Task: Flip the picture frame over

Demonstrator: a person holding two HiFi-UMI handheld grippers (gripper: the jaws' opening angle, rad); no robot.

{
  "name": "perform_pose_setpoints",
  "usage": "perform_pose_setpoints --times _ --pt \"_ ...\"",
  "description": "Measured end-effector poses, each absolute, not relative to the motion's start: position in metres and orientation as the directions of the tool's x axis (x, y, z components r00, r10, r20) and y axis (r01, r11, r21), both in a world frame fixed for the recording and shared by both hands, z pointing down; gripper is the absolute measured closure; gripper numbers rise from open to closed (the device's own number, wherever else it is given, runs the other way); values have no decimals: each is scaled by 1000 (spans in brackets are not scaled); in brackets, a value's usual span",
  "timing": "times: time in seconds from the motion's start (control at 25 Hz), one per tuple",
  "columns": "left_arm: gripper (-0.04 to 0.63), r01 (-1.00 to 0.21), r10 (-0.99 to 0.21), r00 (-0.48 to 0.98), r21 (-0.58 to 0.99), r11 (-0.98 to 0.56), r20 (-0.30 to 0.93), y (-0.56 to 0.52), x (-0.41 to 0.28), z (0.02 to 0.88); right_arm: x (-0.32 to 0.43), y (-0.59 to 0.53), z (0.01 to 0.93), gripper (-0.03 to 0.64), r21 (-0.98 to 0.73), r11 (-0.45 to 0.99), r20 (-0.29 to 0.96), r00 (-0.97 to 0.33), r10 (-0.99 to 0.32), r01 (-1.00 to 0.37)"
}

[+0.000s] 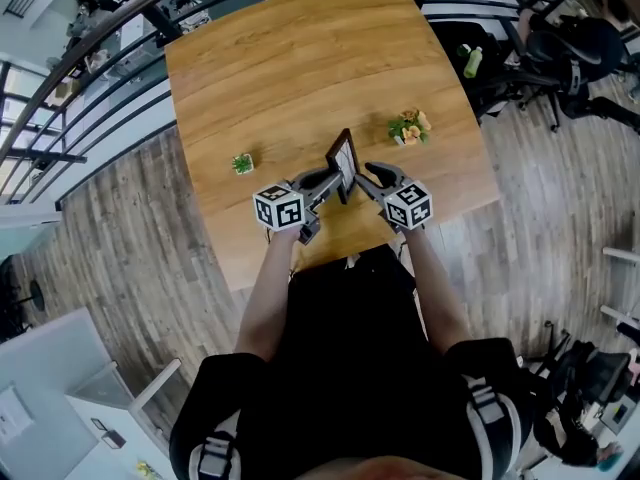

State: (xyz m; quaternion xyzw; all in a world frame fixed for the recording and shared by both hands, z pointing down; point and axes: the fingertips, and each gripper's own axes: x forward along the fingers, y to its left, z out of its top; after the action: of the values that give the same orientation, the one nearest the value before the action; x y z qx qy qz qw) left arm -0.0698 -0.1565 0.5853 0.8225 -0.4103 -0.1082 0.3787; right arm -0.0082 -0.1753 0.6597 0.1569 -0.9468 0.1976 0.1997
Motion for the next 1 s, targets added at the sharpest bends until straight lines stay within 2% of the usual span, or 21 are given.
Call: perform_pose_setpoints --times 0.2,0.4,0.8,0.88,1.0 --pt "517 -571 -736 672 692 -442 84 -154 -58 569 0 -190 656 427 -351 864 399 -892 -212 -362" --pt "517 -523 -692 721 686 -506 39 -149 -50 557 0 -192 644 410 -421 867 336 -934 -123 -265" --pt "517 -398 -617 782 694 -600 -85 -130 -33 533 17 -167 633 424 -632 775 182 -969 168 16" --pt "517 -396 -621 778 696 -599 -92 -130 -31 532 20 -165 630 473 -666 744 159 -966 201 45" --pt "517 -418 -646 758 698 -582 -85 -130 -31 536 22 -166 631 474 -681 731 159 -965 209 46"
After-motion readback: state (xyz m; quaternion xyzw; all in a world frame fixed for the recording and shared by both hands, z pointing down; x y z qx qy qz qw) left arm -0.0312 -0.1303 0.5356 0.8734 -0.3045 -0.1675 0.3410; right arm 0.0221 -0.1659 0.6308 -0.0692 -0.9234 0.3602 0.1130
